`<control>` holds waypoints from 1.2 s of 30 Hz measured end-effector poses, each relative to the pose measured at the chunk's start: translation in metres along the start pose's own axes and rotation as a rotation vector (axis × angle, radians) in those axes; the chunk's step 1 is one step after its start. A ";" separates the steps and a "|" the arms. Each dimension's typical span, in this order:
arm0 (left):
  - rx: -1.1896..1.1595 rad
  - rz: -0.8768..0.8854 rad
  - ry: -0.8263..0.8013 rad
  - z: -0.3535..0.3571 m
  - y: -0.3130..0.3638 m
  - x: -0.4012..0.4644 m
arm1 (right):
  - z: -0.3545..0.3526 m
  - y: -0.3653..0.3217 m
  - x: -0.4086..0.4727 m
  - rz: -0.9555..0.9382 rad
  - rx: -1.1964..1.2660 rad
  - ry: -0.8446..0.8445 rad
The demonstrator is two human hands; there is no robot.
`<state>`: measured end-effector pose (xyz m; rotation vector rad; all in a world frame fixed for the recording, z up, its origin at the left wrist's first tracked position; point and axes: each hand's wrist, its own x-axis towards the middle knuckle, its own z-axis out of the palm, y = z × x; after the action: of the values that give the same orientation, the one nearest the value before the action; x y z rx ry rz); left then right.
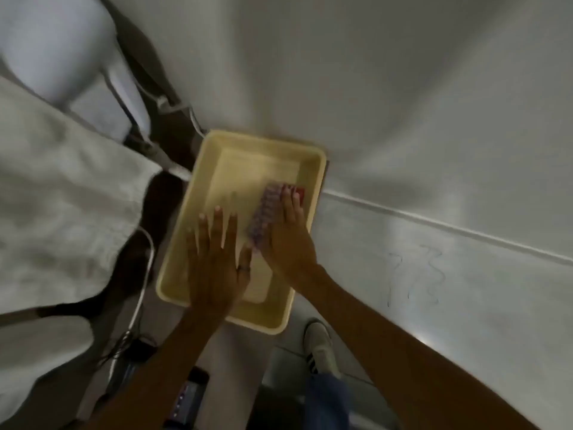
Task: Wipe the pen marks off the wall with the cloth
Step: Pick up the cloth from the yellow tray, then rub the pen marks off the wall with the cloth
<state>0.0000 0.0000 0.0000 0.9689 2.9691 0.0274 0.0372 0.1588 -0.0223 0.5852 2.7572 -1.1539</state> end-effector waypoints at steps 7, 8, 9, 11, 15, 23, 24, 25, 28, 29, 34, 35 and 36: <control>-0.025 -0.107 -0.091 0.072 -0.032 0.004 | 0.086 0.017 0.044 0.175 -0.147 0.046; -0.026 -0.116 -0.092 0.075 -0.031 0.002 | 0.087 0.017 0.045 0.154 -0.155 0.043; -0.023 -0.129 -0.095 0.073 -0.029 0.001 | 0.087 0.016 0.047 0.129 -0.172 0.030; -0.035 -0.143 -0.108 0.064 -0.019 -0.002 | 0.079 0.013 0.050 0.077 -0.218 -0.036; -0.052 -0.127 -0.006 0.039 0.011 -0.007 | 0.030 0.006 0.044 -0.013 -0.225 -0.067; -0.120 0.048 0.027 0.025 0.132 -0.063 | -0.038 0.132 -0.118 -0.138 -0.040 0.321; -0.132 0.089 -0.016 0.033 0.151 -0.075 | -0.036 0.163 -0.145 -0.068 -0.036 0.279; -0.141 0.127 -0.066 0.044 0.169 -0.086 | -0.032 0.194 -0.171 -0.002 -0.047 0.226; -0.123 0.214 -0.199 0.090 0.218 -0.118 | -0.012 0.282 -0.242 0.158 -0.092 0.101; -0.116 0.230 -0.237 0.108 0.232 -0.128 | -0.005 0.308 -0.263 0.208 -0.083 0.065; -0.081 0.279 -0.327 0.221 0.294 -0.158 | 0.030 0.436 -0.326 0.456 -0.019 0.030; -0.075 0.275 -0.334 0.248 0.304 -0.160 | 0.037 0.461 -0.329 0.489 -0.016 0.052; -0.069 0.266 -0.341 0.274 0.313 -0.160 | 0.045 0.485 -0.330 0.511 -0.015 0.075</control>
<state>0.3196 0.1616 -0.2655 1.2142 2.5017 -0.0283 0.5244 0.3351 -0.3006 1.2572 2.4401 -0.9996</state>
